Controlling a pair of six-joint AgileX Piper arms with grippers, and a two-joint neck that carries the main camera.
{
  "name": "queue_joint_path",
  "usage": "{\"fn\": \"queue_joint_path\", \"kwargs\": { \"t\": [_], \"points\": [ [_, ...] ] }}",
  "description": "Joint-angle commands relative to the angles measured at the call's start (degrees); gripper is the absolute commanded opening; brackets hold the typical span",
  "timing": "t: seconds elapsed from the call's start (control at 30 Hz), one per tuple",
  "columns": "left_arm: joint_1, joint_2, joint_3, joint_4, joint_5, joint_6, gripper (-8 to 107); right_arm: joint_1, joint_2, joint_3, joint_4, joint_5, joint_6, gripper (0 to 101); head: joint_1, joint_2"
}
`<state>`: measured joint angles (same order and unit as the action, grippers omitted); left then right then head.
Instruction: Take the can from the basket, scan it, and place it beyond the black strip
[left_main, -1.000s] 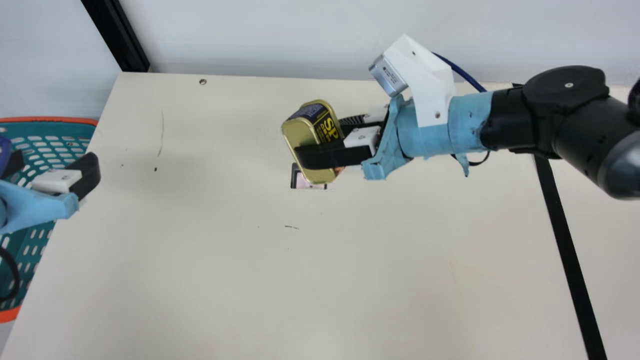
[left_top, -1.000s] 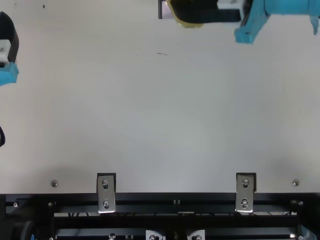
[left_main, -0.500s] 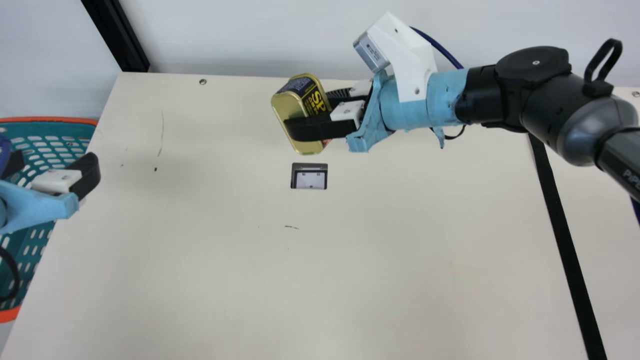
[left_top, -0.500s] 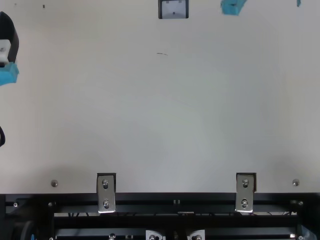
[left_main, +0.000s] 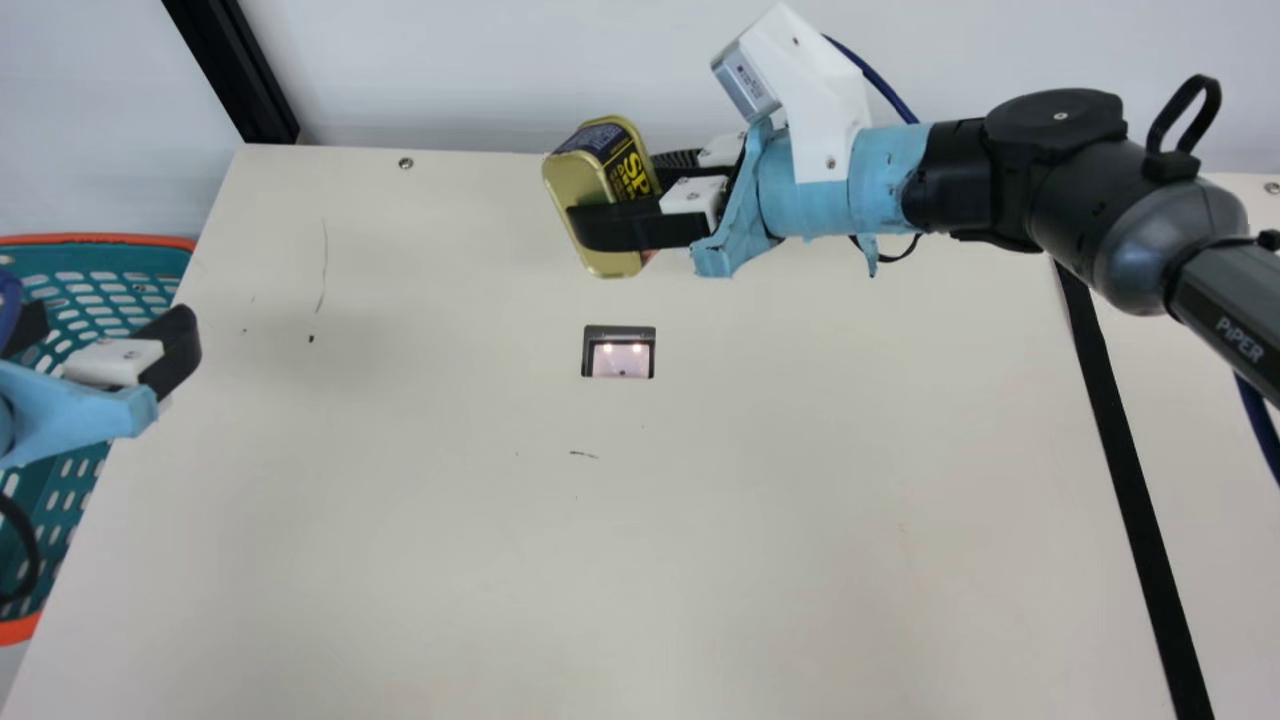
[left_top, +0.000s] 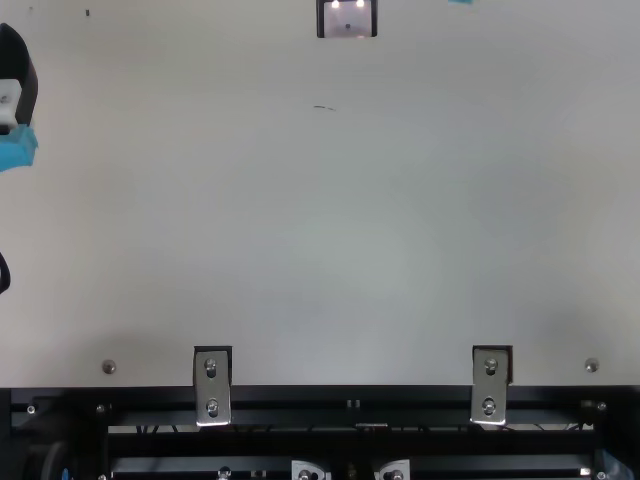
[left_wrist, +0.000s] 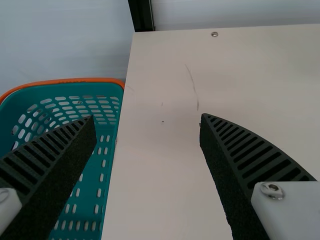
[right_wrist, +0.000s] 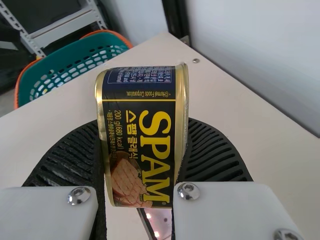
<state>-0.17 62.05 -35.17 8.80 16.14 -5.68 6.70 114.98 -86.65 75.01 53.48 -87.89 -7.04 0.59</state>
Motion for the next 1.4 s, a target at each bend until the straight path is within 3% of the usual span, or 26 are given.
{"fn": "queue_joint_path", "kwargs": {
  "t": [0.0,0.37,0.67,1.03,1.37],
  "points": [
    [0.0,0.0,0.0,0.0,0.0,0.0,90,-0.62,-0.75,0.73,-0.09,-0.38,0.16,0,-0.55,-0.21],
    [0.0,0.0,0.0,0.0,0.0,0.0,90,-4.12,-6.17,6.17,-2.37,-3.12,1.92,0,-0.41,-2.05],
    [0.0,0.0,0.0,0.0,0.0,0.0,90,-7.86,-11.86,10.71,-11.68,-8.37,9.9,0,-0.7,-9.51],
    [0.0,0.0,0.0,0.0,0.0,0.0,90,-14.65,-16.79,12.31,-30.15,-12.6,25.4,0,-0.87,-19.71],
    [0.0,0.0,0.0,0.0,0.0,0.0,90,-19.63,-17.18,8.03,-53.52,-10.42,41.23,0,-0.48,-24.44]
  ]
}}
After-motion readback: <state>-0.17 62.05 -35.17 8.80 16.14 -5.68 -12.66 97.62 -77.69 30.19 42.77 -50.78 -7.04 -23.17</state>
